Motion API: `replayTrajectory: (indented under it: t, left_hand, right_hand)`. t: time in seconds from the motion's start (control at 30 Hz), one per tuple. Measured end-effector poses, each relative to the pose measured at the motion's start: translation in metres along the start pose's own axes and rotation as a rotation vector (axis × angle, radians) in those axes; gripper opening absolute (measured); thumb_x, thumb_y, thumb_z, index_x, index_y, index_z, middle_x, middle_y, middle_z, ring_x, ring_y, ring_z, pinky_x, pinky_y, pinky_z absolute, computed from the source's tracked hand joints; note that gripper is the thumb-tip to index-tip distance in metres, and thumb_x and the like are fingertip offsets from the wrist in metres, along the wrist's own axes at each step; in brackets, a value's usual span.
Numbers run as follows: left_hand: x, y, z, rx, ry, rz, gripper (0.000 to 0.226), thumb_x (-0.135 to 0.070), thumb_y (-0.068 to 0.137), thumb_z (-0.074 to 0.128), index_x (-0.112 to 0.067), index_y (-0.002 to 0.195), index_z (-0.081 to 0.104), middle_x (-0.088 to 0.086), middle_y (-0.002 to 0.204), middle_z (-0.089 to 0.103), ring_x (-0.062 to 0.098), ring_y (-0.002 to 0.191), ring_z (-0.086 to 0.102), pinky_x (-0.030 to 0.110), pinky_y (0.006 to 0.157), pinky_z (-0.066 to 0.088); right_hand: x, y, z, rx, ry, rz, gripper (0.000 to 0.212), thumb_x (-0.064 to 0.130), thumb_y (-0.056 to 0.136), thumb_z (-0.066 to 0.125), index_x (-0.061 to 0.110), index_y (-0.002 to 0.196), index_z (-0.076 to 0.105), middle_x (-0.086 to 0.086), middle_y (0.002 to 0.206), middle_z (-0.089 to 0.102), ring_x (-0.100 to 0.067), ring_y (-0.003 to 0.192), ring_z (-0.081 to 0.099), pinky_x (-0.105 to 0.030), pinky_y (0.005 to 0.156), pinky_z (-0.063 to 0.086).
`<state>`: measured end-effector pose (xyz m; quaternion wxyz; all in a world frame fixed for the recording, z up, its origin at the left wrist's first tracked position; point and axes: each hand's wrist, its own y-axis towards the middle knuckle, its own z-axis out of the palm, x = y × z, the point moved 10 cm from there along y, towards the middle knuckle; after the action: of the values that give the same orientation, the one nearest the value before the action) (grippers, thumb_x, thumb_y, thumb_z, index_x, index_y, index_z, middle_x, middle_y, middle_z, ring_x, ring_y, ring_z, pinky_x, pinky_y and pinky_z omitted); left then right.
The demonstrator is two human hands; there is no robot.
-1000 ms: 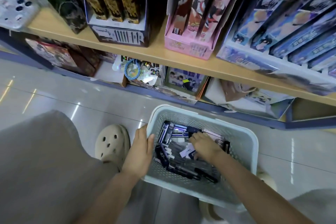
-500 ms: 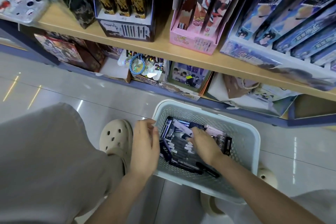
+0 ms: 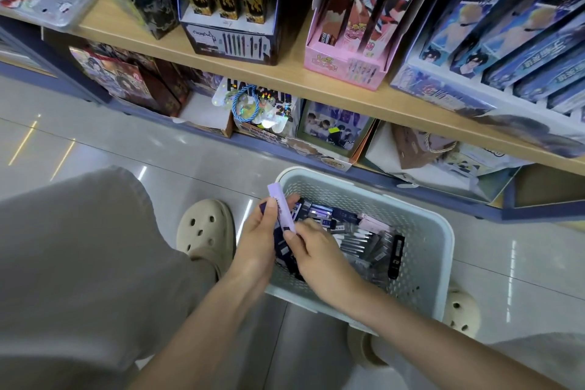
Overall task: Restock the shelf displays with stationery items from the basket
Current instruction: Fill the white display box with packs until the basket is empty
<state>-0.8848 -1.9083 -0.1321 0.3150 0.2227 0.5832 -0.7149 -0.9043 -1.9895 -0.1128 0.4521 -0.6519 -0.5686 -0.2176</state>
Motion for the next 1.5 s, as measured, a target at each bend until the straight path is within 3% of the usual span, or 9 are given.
replayTrajectory:
  t: [0.13, 0.23, 0.37, 0.53, 0.8, 0.93, 1.13, 1.33, 1.5]
  left_hand:
    - [-0.024, 0.002, -0.016, -0.080, 0.081, 0.145, 0.037, -0.025, 0.102, 0.035, 0.006, 0.110, 0.056, 0.000, 0.085, 0.074, 0.014, 0.074, 0.070, 0.023, 0.064, 0.056]
    - [-0.042, 0.001, -0.027, -0.113, 0.107, 0.205, 0.026, -0.023, 0.101, 0.039, -0.003, 0.092, 0.054, -0.001, 0.066, 0.069, 0.015, 0.055, 0.066, 0.026, 0.057, 0.057]
    - [-0.047, 0.001, -0.034, -0.119, 0.134, 0.186, 0.025, -0.022, 0.102, 0.038, -0.004, 0.092, 0.052, -0.002, 0.063, 0.066, 0.015, 0.048, 0.062, 0.023, 0.048, 0.052]
    - [-0.039, 0.006, -0.044, -0.140, 0.150, 0.161, 0.025, -0.024, 0.101, 0.039, -0.002, 0.099, 0.053, 0.000, 0.066, 0.067, 0.017, 0.049, 0.062, 0.024, 0.049, 0.053]
    - [-0.031, 0.004, -0.043, -0.118, 0.175, 0.119, 0.025, -0.024, 0.102, 0.037, -0.007, 0.095, 0.055, 0.000, 0.068, 0.065, 0.015, 0.052, 0.060, 0.024, 0.052, 0.054]
    - [-0.027, 0.004, -0.040, -0.098, 0.137, 0.091, 0.024, -0.024, 0.102, 0.037, -0.010, 0.091, 0.054, -0.001, 0.065, 0.066, 0.015, 0.051, 0.060, 0.026, 0.054, 0.056]
    - [-0.026, 0.003, -0.039, -0.087, 0.098, 0.072, 0.025, -0.025, 0.101, 0.038, -0.009, 0.091, 0.054, -0.001, 0.064, 0.066, 0.016, 0.050, 0.060, 0.026, 0.051, 0.055]
    - [-0.027, 0.000, -0.034, -0.068, 0.103, 0.071, 0.024, -0.024, 0.101, 0.038, -0.010, 0.091, 0.054, -0.001, 0.064, 0.066, 0.015, 0.048, 0.060, 0.024, 0.050, 0.054]
    - [-0.021, -0.003, -0.035, -0.036, 0.113, 0.053, 0.017, -0.023, 0.097, 0.046, -0.009, 0.093, 0.056, 0.004, 0.069, 0.065, 0.015, 0.050, 0.060, 0.025, 0.052, 0.054]
  right_hand:
    - [-0.014, 0.014, -0.013, -0.048, -0.008, -0.038, 0.029, 0.027, 0.100, 0.043, 0.008, 0.104, 0.064, 0.002, 0.091, 0.055, -0.009, 0.083, 0.049, -0.016, 0.074, 0.034]
    - [-0.073, 0.026, -0.001, 0.018, -0.057, 0.092, 0.028, 0.024, 0.098, 0.049, 0.005, 0.117, 0.057, -0.007, 0.114, 0.060, -0.017, 0.101, 0.057, -0.018, 0.085, 0.041]
    - [-0.141, 0.024, 0.048, 0.308, -0.203, 0.271, 0.066, 0.041, 0.092, 0.056, 0.009, 0.145, 0.031, -0.010, 0.147, 0.035, -0.022, 0.133, 0.037, -0.026, 0.107, 0.030]
    - [-0.154, 0.035, 0.065, 0.357, -0.364, 0.314, 0.098, 0.062, 0.075, 0.065, 0.009, 0.147, 0.026, -0.012, 0.149, 0.028, -0.027, 0.139, 0.022, -0.034, 0.115, 0.023]
    - [-0.159, 0.037, 0.067, 0.503, -0.442, 0.279, 0.092, 0.057, 0.082, 0.061, 0.008, 0.148, 0.021, -0.016, 0.150, 0.027, -0.031, 0.139, 0.024, -0.036, 0.113, 0.024]
    - [-0.158, 0.036, 0.063, 0.494, -0.306, 0.322, 0.087, 0.042, 0.085, 0.066, 0.006, 0.148, 0.019, -0.014, 0.153, 0.029, -0.028, 0.137, 0.033, -0.031, 0.108, 0.030]
    - [-0.164, 0.037, 0.075, 0.602, -0.420, 0.332, 0.081, 0.027, 0.086, 0.069, 0.005, 0.148, 0.023, -0.012, 0.154, 0.026, -0.026, 0.138, 0.031, -0.028, 0.110, 0.027]
    - [-0.163, 0.031, 0.076, 0.568, -0.447, 0.299, 0.074, 0.021, 0.086, 0.069, 0.007, 0.146, 0.028, -0.014, 0.148, 0.038, -0.028, 0.132, 0.041, -0.032, 0.107, 0.034]
    - [-0.158, 0.028, 0.072, 0.544, -0.434, 0.259, 0.056, 0.021, 0.093, 0.059, 0.008, 0.142, 0.035, -0.014, 0.135, 0.052, -0.027, 0.120, 0.052, -0.026, 0.092, 0.040]
